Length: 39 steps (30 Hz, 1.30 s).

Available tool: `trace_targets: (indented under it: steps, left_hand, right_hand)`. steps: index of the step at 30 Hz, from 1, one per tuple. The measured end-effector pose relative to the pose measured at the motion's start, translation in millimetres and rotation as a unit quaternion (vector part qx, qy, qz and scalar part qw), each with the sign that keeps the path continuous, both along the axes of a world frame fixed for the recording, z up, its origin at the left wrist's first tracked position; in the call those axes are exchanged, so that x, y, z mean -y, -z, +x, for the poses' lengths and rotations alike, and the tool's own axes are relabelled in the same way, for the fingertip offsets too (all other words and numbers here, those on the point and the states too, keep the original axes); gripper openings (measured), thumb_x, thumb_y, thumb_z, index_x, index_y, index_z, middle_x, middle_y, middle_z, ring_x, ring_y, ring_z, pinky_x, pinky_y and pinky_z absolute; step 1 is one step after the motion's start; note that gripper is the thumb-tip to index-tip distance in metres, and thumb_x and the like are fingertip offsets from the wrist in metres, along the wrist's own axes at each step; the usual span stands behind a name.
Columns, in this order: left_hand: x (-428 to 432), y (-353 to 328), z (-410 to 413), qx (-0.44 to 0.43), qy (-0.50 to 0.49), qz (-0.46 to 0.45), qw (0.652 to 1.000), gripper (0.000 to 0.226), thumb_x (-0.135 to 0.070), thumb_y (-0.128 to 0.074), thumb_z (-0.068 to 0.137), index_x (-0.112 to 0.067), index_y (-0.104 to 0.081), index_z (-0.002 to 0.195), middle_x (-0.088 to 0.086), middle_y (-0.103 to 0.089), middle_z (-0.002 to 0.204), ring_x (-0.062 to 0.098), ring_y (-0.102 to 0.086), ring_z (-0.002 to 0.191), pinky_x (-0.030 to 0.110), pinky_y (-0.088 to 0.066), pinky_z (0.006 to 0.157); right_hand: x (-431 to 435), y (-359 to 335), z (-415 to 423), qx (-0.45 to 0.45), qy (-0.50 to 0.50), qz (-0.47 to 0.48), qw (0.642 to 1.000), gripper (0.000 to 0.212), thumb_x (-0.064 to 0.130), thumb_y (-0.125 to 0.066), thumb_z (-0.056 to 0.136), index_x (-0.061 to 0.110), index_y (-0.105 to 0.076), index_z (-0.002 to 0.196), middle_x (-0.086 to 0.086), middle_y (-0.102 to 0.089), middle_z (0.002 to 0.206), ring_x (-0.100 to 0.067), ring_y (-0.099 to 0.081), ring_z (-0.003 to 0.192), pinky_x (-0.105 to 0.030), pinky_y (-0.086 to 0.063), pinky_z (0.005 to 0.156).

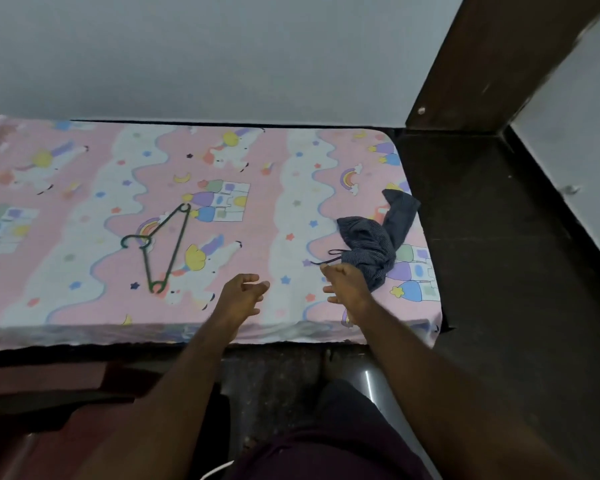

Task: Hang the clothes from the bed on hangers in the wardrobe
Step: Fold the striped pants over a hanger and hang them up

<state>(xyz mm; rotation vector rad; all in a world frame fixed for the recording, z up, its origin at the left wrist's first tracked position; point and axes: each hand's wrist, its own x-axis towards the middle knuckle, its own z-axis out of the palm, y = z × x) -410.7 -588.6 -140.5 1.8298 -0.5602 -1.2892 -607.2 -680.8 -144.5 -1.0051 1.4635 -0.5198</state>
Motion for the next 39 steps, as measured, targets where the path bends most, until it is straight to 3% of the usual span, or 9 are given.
trace_targets:
  steps: [8, 11, 14, 18, 23, 28, 31, 34, 39]
  left_hand:
    - [128.3, 20.9, -11.9, -0.007, 0.005, 0.045, 0.999, 0.026, -0.024, -0.066, 0.092, -0.014, -0.058, 0.114, 0.010, -0.066, 0.108, 0.023, -0.067, 0.095, 0.035, -0.056, 0.079]
    - [164.5, 27.3, -19.1, -0.012, 0.018, 0.080, 0.997, 0.025, -0.023, -0.067, 0.091, -0.014, -0.059, 0.112, 0.011, -0.067, 0.107, 0.021, -0.068, 0.090, 0.032, -0.056, 0.075]
    - [195.1, 37.1, -21.6, -0.013, 0.022, 0.102, 0.995, 0.023, -0.024, -0.067, 0.091, -0.015, -0.060, 0.111, 0.009, -0.068, 0.105, 0.019, -0.069, 0.087, 0.030, -0.056, 0.074]
    - [217.8, 48.8, -26.3, -0.013, 0.017, 0.139, 0.990, 0.029, -0.027, -0.066, 0.091, -0.013, -0.060, 0.115, 0.008, -0.068, 0.104, 0.018, -0.069, 0.087, 0.030, -0.057, 0.075]
    - [233.1, 52.5, -41.4, -0.026, 0.025, 0.165, 0.986, 0.027, -0.026, -0.066, 0.092, -0.011, -0.060, 0.113, 0.013, -0.068, 0.107, 0.019, -0.067, 0.086, 0.034, -0.056, 0.078]
    - [251.6, 52.6, -60.5, -0.036, 0.026, 0.193, 0.980, 0.042, -0.041, -0.067, 0.089, -0.010, -0.058, 0.117, 0.014, -0.065, 0.113, 0.021, -0.066, 0.093, 0.039, -0.057, 0.080]
    - [265.5, 47.9, -68.7, -0.120, -0.015, 0.222, 0.967, 0.054, -0.055, -0.064, 0.085, -0.013, -0.054, 0.117, 0.010, -0.060, 0.111, 0.028, -0.063, 0.101, 0.045, -0.058, 0.082]
    - [275.2, 36.0, -72.7, -0.239, -0.097, 0.178, 0.950, 0.023, -0.027, -0.056, 0.097, -0.005, -0.062, 0.099, 0.013, -0.062, 0.090, 0.026, -0.064, 0.081, 0.039, -0.058, 0.069]
    - [264.3, 8.8, -46.4, -0.025, -0.048, 0.104, 0.993, 0.027, 0.014, -0.044, 0.085, -0.006, -0.063, 0.089, 0.009, -0.060, 0.076, 0.021, -0.056, 0.070, 0.027, -0.049, 0.058]
  right_hand:
    - [139.9, 92.3, -32.0, -0.188, -0.134, -0.050, 0.972, 0.031, 0.035, -0.067, 0.078, 0.019, -0.047, 0.060, -0.003, -0.048, 0.062, -0.022, -0.051, 0.059, -0.040, -0.052, 0.067]
    - [174.2, 116.6, -35.7, -0.298, -0.298, -0.029, 0.906, 0.024, 0.032, -0.058, 0.088, 0.011, -0.067, 0.093, -0.008, -0.063, 0.095, -0.029, -0.061, 0.102, -0.039, -0.049, 0.094]
    - [192.6, 142.3, -38.3, -0.426, -0.428, -0.008, 0.797, 0.055, 0.043, -0.049, 0.093, 0.013, -0.047, 0.139, -0.015, -0.026, 0.155, -0.035, -0.020, 0.143, -0.048, -0.029, 0.112]
    - [207.4, 170.8, -48.8, -0.473, -0.504, 0.007, 0.722, 0.048, 0.033, -0.055, 0.096, 0.014, -0.046, 0.139, -0.010, -0.003, 0.162, -0.033, -0.003, 0.148, -0.054, -0.026, 0.113]
    - [236.5, 170.7, -53.5, -0.392, -0.445, -0.012, 0.805, 0.034, 0.018, -0.050, 0.097, -0.002, -0.056, 0.124, -0.016, -0.059, 0.129, -0.032, -0.053, 0.121, -0.035, -0.043, 0.101]
    - [236.4, 124.8, -47.8, -0.248, -0.301, -0.127, 0.912, 0.019, 0.002, -0.052, 0.089, -0.009, -0.067, 0.091, -0.024, -0.068, 0.092, -0.037, -0.063, 0.085, -0.046, -0.051, 0.076]
    - [216.0, 77.7, -36.0, -0.115, -0.295, -0.215, 0.924, 0.013, 0.001, -0.056, 0.087, -0.001, -0.069, 0.085, -0.011, -0.068, 0.085, -0.021, -0.059, 0.078, -0.037, -0.048, 0.073]
    - [190.7, 48.1, -26.3, -0.039, -0.283, -0.255, 0.924, 0.022, 0.007, -0.059, 0.085, 0.004, -0.074, 0.101, -0.006, -0.071, 0.103, -0.013, -0.058, 0.096, -0.016, -0.041, 0.087]
    - [171.5, 26.9, -7.1, 0.036, -0.351, -0.178, 0.919, 0.026, 0.019, -0.065, 0.086, 0.008, -0.074, 0.109, 0.001, -0.071, 0.110, -0.002, -0.059, 0.102, -0.010, -0.040, 0.094]
